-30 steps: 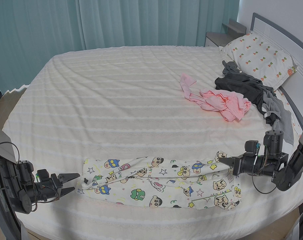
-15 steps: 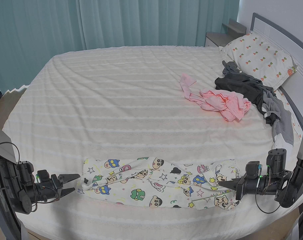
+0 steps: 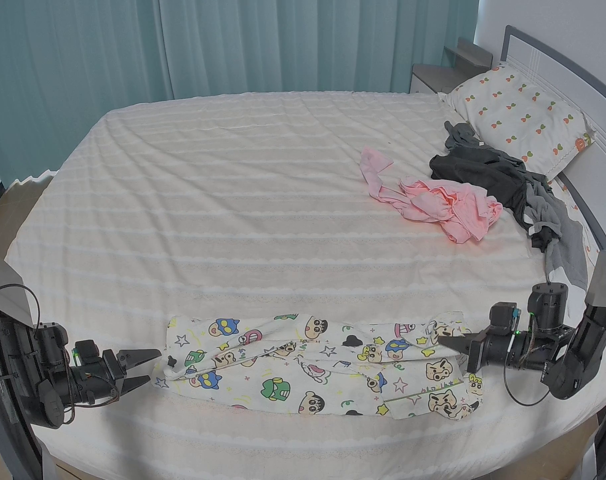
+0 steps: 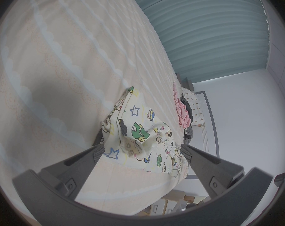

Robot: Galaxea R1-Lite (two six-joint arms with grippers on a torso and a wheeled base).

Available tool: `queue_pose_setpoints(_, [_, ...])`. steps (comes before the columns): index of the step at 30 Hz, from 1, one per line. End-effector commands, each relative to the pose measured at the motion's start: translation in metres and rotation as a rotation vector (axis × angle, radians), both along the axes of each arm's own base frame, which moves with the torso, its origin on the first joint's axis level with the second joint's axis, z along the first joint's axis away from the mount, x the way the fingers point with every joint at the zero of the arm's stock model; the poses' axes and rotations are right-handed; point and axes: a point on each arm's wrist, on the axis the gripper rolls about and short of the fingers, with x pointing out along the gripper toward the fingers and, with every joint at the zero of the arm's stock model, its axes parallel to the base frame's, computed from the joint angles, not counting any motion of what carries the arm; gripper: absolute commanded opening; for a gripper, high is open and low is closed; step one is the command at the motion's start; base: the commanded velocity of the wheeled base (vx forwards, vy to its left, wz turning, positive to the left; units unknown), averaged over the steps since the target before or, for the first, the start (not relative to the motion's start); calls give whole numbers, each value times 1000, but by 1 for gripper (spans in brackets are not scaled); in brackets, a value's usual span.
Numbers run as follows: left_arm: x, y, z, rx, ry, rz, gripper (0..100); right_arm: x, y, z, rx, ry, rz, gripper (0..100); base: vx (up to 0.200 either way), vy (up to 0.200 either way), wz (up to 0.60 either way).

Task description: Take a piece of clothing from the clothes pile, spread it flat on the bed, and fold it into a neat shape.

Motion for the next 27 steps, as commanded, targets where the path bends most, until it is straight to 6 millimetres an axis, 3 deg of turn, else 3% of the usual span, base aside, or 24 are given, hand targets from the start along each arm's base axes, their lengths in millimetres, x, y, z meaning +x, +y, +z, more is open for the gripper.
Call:
queue_pose_setpoints(1, [0, 0, -1, 4, 0, -3, 100, 30, -1, -12, 2, -1, -67, 0, 0, 0, 0])
queue_pose_setpoints(4, [0, 0, -1, 4, 0, -3, 100, 40, -8, -24, -25, 43, -123, 0, 0, 0, 0])
queue_pose_setpoints(5, [0, 0, -1, 4, 0, -2, 100, 41, -10, -27, -33, 66, -137, 100, 0, 0, 0])
queue_pose_setpoints(13, [0, 0, -1, 4, 0, -3, 100, 58, -33, -20, -64, 48, -286, 100, 0, 0, 0])
queue_pose_setpoints(15, [0, 0, -1, 4, 0, -2, 100, 62, -35, -13, -68, 21, -312, 100, 0, 0, 0])
queue_pose_setpoints(19, [0, 0, -1, 4, 0, -3, 100, 65, -37, 20, -60, -90, -350, 100, 0, 0, 0])
queue_pose_setpoints(21, [0, 0, -1, 4, 0, -3, 100, 64, -32, 39, -41, -147, -337, 100, 0, 0, 0])
queue_pose_setpoints(23, [0, 0, -1, 4, 0, -2, 100, 64, -27, 45, -33, -162, -326, 100, 0, 0, 0])
queue_pose_setpoints(27, [0, 0, -1, 3, 1, -2, 100, 64, 12, 52, -41, -104, -207, 100, 0, 0, 0])
